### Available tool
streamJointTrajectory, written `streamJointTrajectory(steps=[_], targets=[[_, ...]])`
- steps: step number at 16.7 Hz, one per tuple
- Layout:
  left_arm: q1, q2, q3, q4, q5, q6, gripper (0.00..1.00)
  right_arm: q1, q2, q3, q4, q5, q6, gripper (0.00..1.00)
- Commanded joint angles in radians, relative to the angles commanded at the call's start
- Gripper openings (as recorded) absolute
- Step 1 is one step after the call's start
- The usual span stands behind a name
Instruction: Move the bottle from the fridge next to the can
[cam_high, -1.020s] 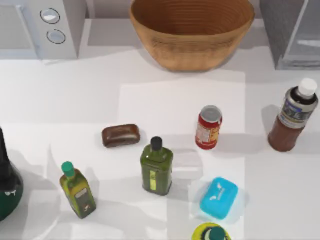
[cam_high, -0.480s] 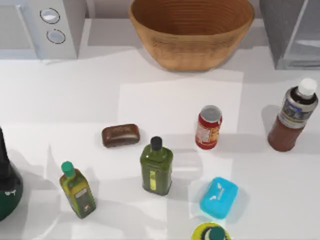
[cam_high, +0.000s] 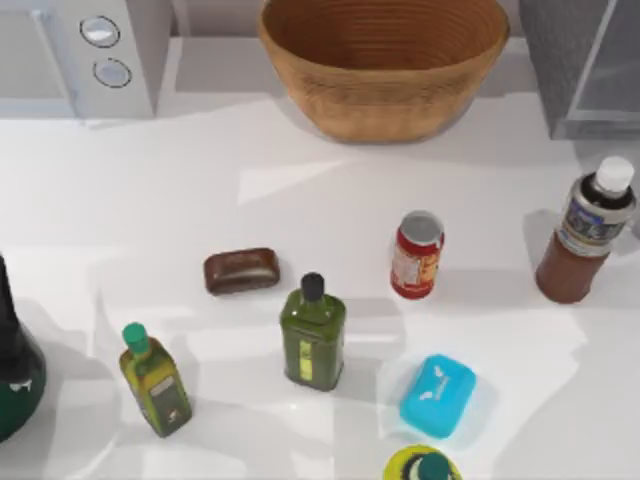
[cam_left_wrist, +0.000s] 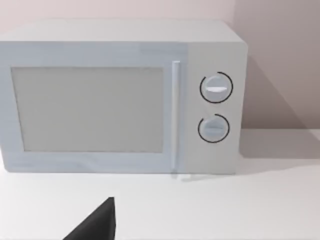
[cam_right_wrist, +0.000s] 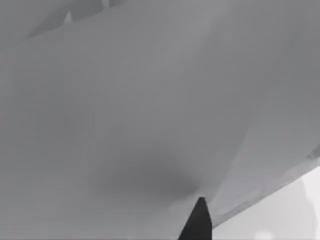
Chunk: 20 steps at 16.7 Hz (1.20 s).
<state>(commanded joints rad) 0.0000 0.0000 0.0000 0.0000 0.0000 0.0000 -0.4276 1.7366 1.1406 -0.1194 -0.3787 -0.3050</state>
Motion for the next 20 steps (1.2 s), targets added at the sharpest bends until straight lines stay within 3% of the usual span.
streamJointTrajectory(steps=[4,7,14,20], targets=[[0.000,0.000,0.000,0.000,0.000,0.000,1.00,0.273,-0.069,-0.091,0.107,0.212,0.182,1.00],[0.000,0.000,0.000,0.000,0.000,0.000,1.00,0.381,-0.106,-0.137,0.159,0.313,0.271,1.00],[0.000,0.000,0.000,0.000,0.000,0.000,1.00,0.384,-0.095,-0.134,0.164,0.337,0.285,1.00],[0.000,0.000,0.000,0.000,0.000,0.000,1.00,0.387,0.102,0.110,0.116,0.338,0.289,1.00]])
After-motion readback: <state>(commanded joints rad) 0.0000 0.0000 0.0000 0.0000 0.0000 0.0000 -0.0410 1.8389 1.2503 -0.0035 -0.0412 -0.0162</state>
